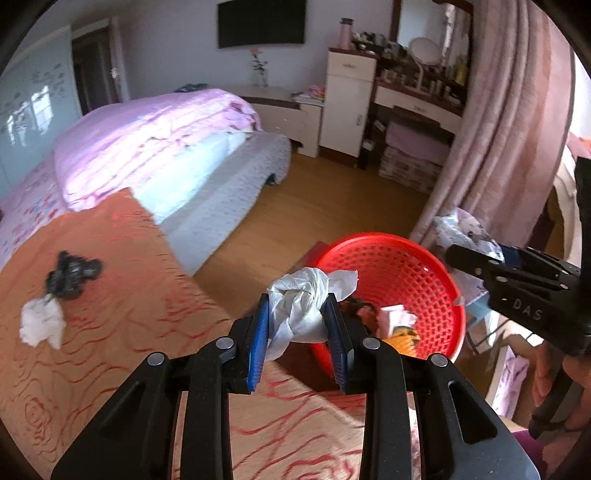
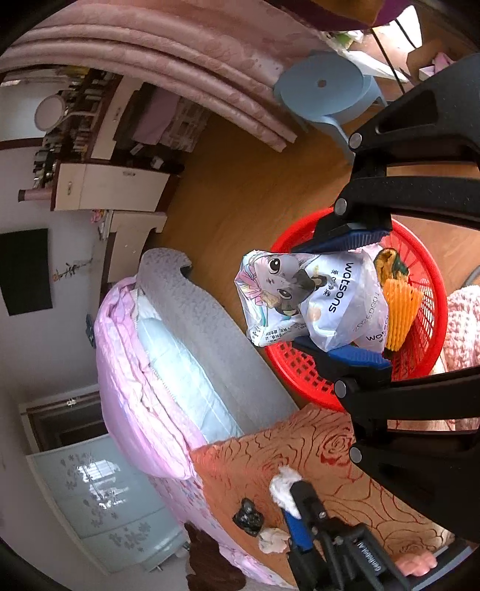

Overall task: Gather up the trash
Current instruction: 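Carry tissue and Watsons bag over the red basket and open both tools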

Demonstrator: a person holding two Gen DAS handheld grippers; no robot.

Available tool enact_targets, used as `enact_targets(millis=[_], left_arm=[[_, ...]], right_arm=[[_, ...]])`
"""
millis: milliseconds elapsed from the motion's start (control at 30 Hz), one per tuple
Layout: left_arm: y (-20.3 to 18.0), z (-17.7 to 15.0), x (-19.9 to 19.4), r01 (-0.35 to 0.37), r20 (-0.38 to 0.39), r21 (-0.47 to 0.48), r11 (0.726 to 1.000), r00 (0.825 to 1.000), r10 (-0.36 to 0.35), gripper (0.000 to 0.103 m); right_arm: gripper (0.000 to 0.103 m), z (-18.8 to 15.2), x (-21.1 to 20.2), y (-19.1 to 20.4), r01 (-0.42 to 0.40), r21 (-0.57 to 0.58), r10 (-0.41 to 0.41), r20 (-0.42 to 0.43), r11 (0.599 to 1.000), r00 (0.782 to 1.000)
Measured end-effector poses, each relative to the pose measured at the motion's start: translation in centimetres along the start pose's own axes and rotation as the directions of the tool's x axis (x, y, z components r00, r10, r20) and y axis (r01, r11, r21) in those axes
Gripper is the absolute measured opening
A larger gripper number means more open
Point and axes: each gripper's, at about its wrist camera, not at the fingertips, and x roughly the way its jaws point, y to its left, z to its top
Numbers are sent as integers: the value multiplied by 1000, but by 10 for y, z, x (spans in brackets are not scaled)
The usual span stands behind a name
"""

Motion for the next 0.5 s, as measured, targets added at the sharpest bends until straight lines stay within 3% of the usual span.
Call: enact_targets(millis=[300, 500], left_arm=[[-26, 5, 33, 95, -66, 38, 995, 993, -93, 28], [-34, -4, 46, 121, -104, 65, 991, 988, -114, 31]], right_arm=[[43, -6, 16, -14, 10, 53, -7, -63, 999, 998], [43, -11, 24, -15, 0, 64, 6, -92, 998, 996]])
